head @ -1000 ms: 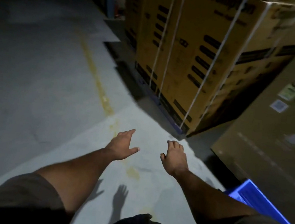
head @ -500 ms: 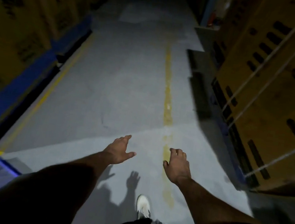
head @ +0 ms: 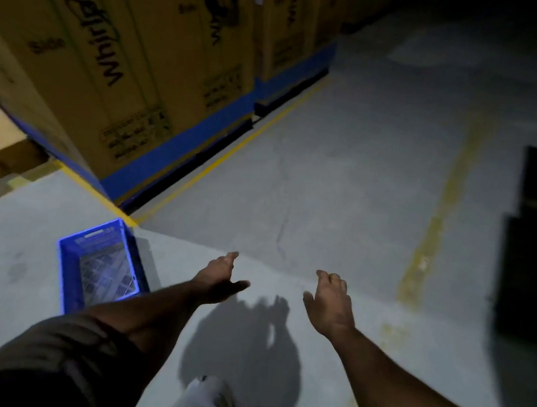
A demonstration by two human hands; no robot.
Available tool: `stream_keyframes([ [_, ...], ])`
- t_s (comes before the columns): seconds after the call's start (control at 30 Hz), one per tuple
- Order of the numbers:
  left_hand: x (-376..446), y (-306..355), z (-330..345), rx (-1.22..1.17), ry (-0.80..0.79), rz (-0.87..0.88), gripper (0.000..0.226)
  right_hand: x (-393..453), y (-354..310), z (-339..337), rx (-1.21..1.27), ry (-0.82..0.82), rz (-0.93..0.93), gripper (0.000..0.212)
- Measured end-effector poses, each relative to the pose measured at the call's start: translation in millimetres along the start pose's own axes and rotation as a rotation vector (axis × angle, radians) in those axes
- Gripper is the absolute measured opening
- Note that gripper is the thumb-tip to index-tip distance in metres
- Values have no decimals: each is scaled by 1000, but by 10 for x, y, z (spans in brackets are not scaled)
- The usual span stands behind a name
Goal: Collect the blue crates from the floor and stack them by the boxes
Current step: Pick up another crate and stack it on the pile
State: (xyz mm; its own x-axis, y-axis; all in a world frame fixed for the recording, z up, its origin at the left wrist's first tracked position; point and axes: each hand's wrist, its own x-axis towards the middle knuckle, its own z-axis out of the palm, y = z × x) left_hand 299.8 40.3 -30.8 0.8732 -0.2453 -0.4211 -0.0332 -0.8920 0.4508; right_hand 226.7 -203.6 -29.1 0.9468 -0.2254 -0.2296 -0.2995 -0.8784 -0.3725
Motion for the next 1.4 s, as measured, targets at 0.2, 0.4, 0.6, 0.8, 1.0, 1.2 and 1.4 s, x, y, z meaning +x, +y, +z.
stream_keyframes([
  [0.2,386,-501,-207,-101,94,-148,86,845,-537,106,-55,-80,-187,56],
  [0.4,914,-1228,-499,-321,176,-347,90,1891,-1427,236,-153,-186,-358,54],
  [0.6,1276,-1845,-946,-481,281,-526,91,2820,-2521,298,-285,-263,-547,52],
  [0.8,1361,-2468,-1254,-557,356,-692,83,3362,-3553,596,-328,-356,-729,54],
  [1.0,1400,-2909,-1432,-721,471,-859,97,3803,-4380,985,-413,-484,-888,53],
  [1.2,1625,-3016,-1786,-788,612,-1064,67,4359,-5277,1396,-432,-601,-1081,55],
  [1.4,2103,-3096,-2027,-948,780,-1238,82,5087,-6030,1600,-611,-672,-1306,60],
])
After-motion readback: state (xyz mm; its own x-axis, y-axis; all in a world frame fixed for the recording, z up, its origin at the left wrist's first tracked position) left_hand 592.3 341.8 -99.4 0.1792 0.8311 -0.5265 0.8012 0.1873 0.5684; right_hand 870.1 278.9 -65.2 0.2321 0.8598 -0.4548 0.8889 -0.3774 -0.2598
